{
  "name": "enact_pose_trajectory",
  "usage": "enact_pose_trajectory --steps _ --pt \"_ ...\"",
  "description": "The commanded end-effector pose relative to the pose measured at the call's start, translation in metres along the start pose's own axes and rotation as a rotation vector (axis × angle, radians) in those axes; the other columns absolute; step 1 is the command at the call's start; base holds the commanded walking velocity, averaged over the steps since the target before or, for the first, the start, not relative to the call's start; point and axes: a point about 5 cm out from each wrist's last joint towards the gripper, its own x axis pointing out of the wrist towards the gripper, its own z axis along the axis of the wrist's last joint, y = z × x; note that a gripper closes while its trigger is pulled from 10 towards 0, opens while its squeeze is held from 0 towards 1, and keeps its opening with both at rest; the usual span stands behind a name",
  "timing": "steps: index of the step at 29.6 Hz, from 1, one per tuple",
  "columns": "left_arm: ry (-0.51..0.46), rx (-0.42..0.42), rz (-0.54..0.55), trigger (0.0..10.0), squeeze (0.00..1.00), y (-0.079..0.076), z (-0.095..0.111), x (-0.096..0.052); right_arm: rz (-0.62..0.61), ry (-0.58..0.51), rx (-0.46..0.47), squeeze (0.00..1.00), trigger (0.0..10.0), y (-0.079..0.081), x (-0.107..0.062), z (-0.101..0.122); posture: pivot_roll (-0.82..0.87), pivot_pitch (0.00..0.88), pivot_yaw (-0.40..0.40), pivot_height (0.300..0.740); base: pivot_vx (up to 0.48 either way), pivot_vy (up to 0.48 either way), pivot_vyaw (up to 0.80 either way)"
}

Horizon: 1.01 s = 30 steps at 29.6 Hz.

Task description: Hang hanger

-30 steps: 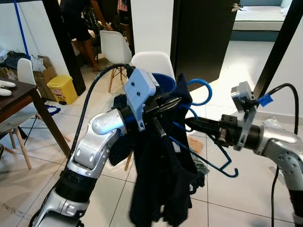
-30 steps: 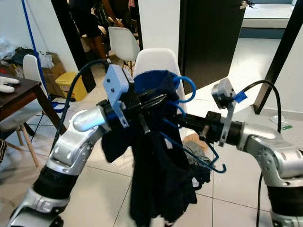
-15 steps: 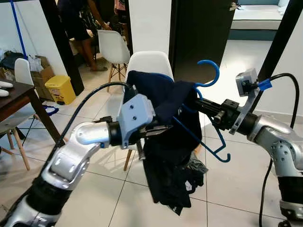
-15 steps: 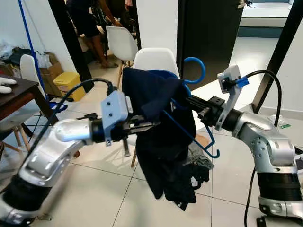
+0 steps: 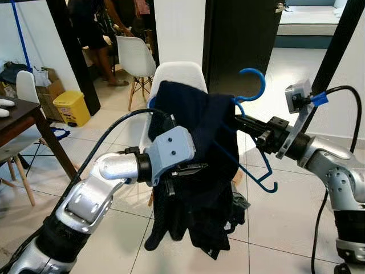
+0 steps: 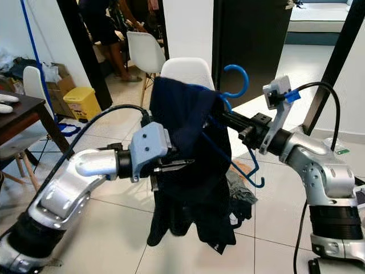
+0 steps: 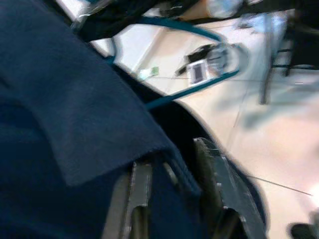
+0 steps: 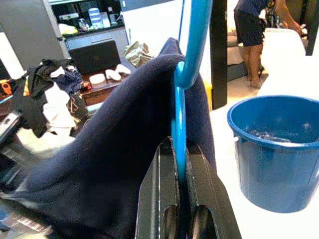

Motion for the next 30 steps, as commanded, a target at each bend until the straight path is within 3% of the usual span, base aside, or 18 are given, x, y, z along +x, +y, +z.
enact_pose_trajectory --steps 1,5,7,8,10,12,13,15,17,23,24,30 --pt "0.009 0.027 0.049 10.0 1.0 0.008 0.0 -0.002 0.028 -0.066 -0.06 0.0 10.0 0.005 0.001 0.016 -0.05 0.0 0.039 0.74 0.0 0.0 0.0" --pt "0.023 0.064 0.073 10.0 1.0 0.022 0.005 -0.017 0.042 -0.063 -0.075 0.0 10.0 0.007 -0.001 0.017 -0.05 0.0 0.043 0.74 0.0 0.0 0.0" --pt "-0.011 0.069 0.042 10.0 1.0 0.031 0.019 -0.035 0.048 -0.045 -0.11 0.0 10.0 0.006 -0.002 0.016 -0.05 0.0 0.043 0.74 0.0 0.0 0.0" --pt "-0.011 0.069 0.042 10.0 1.0 0.031 0.019 -0.035 0.048 -0.045 -0.11 0.0 10.0 0.006 -0.002 0.016 -0.05 0.0 0.043 0.74 0.0 0.0 0.0" --pt "-0.059 0.046 -0.004 10.0 1.0 0.032 0.03 -0.045 0.053 -0.035 -0.123 0.0 10.0 0.006 -0.003 0.014 -0.05 0.0 0.044 0.74 0.0 0.0 0.0" --pt "-0.11 0.038 -0.145 10.0 1.0 0.029 0.048 -0.07 0.049 0.004 -0.161 0.0 10.0 0.003 -0.007 0.009 -0.04 0.0 0.045 0.74 0.0 0.0 0.0" --pt "-0.11 0.038 -0.145 10.0 1.0 0.029 0.048 -0.07 0.049 0.004 -0.161 0.0 10.0 0.003 -0.007 0.009 -0.04 0.0 0.045 0.74 0.0 0.0 0.0" --pt "-0.124 0.053 -0.209 10.0 1.0 0.032 0.058 -0.088 0.054 0.039 -0.193 0.0 10.0 0.002 -0.011 0.004 -0.03 0.0 0.045 0.74 0.0 0.0 0.0" --pt "-0.106 0.087 -0.166 10.0 1.0 0.047 0.062 -0.101 0.094 0.08 -0.224 0.0 10.0 0.004 -0.017 0.0 -0.03 0.0 0.048 0.74 0.0 0.0 0.0" --pt "-0.063 0.153 -0.124 10.0 1.0 0.072 0.069 -0.115 0.241 0.144 -0.268 0.0 10.0 0.021 -0.022 -0.005 -0.03 0.0 0.055 0.74 0.0 0.0 0.0" --pt "-0.058 0.166 -0.152 10.0 0.0 0.077 0.072 -0.118 0.305 0.159 -0.28 0.0 10.0 0.029 -0.022 -0.005 -0.02 0.0 0.061 0.74 0.0 0.0 0.0" --pt "-0.007 0.182 -0.264 10.0 0.0 0.088 0.072 -0.118 0.467 0.164 -0.312 0.0 10.0 0.052 -0.017 0.001 -0.02 0.0 0.066 0.74 0.0 0.0 0.0"
